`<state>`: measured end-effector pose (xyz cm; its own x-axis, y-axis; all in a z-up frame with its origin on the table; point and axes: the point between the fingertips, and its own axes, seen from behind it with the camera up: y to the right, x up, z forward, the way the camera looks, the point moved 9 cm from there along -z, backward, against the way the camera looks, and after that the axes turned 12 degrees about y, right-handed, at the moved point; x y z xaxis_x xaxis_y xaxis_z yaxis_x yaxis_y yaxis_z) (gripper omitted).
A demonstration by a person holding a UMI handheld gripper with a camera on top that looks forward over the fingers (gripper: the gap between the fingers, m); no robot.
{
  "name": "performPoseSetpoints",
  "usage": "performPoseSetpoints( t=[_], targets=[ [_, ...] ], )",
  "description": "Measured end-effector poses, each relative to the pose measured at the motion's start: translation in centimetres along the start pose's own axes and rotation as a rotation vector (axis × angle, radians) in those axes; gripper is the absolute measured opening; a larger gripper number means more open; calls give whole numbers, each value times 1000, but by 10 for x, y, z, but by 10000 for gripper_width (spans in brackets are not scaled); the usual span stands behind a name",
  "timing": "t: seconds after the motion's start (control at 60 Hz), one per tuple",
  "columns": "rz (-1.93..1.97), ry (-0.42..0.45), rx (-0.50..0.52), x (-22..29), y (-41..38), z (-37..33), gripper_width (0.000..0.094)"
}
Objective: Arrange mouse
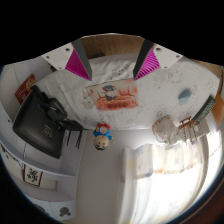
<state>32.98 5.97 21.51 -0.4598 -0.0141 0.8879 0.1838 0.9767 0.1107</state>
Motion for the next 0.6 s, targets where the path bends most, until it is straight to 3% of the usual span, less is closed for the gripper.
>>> performPoseSetpoints(
  t=[0.6],
  targets=[
    [-43,-13,120,-13,-226,-27,856]
  ],
)
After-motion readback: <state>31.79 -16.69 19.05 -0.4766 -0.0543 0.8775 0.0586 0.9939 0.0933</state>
